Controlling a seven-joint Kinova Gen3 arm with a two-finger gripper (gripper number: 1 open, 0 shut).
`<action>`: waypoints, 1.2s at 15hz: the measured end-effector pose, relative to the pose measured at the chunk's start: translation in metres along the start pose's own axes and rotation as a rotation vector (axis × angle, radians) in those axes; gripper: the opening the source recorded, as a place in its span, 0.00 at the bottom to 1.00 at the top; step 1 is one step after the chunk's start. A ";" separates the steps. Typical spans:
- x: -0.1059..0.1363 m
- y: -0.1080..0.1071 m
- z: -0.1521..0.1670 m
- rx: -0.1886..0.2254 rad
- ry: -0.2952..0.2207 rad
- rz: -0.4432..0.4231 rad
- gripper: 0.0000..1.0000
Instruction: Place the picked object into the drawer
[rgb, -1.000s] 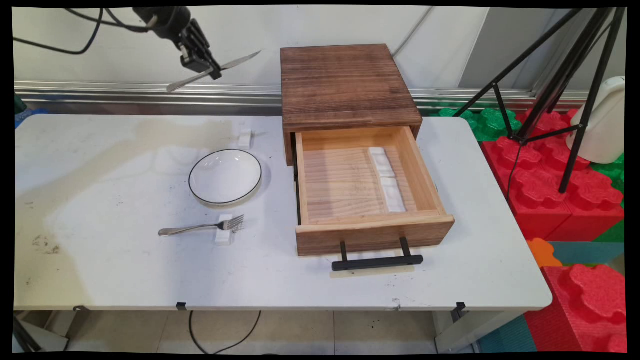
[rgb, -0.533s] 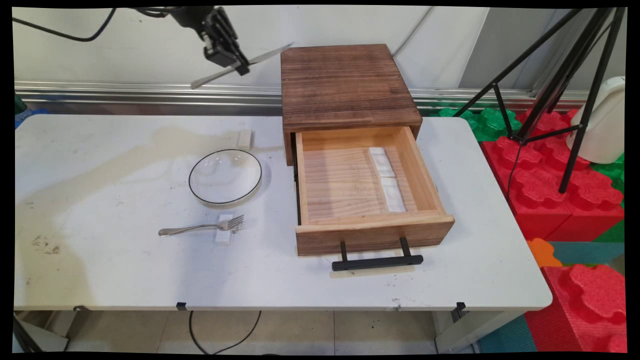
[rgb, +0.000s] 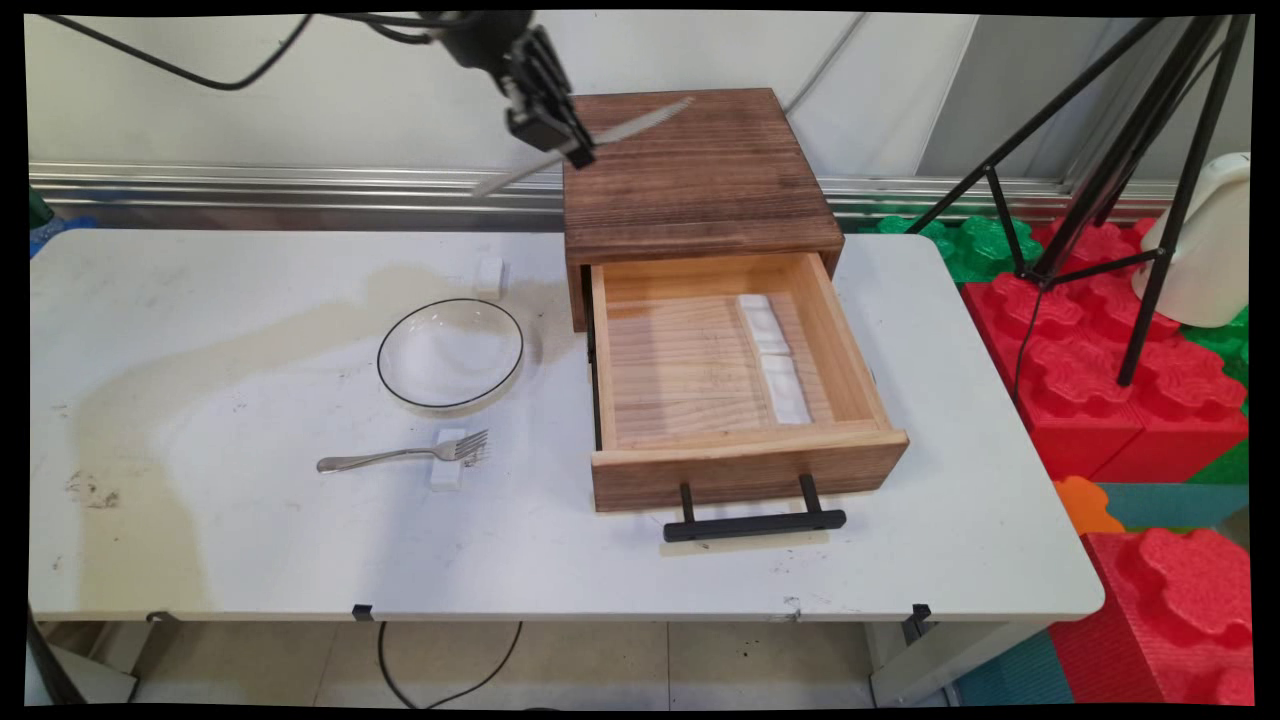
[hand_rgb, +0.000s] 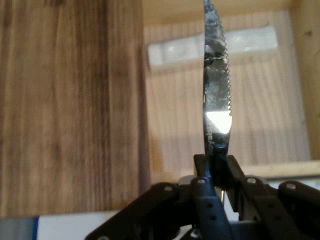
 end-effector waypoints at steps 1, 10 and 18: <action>0.008 0.002 0.006 -0.006 0.007 0.001 0.00; 0.058 0.007 0.089 -0.044 0.045 0.004 0.00; 0.061 -0.001 0.160 -0.070 0.057 -0.001 0.00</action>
